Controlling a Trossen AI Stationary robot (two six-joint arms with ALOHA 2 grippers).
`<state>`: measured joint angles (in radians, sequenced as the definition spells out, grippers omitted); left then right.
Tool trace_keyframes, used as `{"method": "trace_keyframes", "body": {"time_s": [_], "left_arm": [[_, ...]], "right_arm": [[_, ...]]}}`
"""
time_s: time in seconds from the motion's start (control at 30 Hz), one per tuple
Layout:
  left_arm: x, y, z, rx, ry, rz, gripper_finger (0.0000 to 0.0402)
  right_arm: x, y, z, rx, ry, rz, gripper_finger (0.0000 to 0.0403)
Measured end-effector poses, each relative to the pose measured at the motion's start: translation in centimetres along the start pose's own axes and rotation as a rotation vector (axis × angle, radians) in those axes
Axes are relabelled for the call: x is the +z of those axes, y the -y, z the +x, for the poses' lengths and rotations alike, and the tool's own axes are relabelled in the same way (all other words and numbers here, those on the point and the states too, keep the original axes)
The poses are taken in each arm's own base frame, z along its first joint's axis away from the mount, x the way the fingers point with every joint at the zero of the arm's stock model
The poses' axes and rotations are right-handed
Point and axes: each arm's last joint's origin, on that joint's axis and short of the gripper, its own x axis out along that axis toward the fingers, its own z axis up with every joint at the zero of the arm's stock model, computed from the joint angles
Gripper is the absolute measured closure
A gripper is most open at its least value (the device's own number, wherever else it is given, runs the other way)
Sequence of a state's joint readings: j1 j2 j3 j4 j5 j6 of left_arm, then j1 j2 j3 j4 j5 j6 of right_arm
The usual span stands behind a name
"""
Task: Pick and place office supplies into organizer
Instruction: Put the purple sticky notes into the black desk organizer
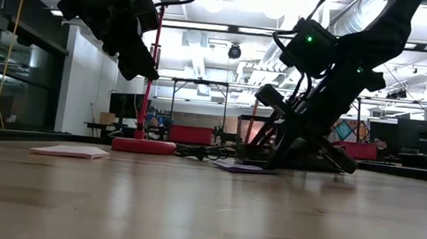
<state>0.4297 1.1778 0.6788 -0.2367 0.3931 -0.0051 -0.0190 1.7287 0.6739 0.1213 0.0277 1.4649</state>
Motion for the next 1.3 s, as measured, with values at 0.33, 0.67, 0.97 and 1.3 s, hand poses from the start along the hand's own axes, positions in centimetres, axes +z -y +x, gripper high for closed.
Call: {"method": "trace_keyframes", "body": {"time_s": [0.33,0.67,0.97,1.3], "left_arm": [[0.0,0.0,0.0,-0.014,0.0,-0.002,0.0236],[0.0,0.0,0.0,-0.011,0.001,0.001,0.0236],[-0.9,2.0,2.9,-0.085,-0.099,0.103,0.0259],[0.1,2.4,5.7,-0.028,0.011,0.209,0.0381]], "right_arm": [[-1.3,-1.3,-0.2,0.128,0.031,-0.032,0.0402],[-1.4,-2.8,-2.9,0.217,0.145,-0.035,0.0402],[-1.4,-3.3,-3.2,0.269,0.101,-0.053,0.0402],[-1.5,-3.4,-3.3,0.277,0.037,0.024,0.0402]]}}
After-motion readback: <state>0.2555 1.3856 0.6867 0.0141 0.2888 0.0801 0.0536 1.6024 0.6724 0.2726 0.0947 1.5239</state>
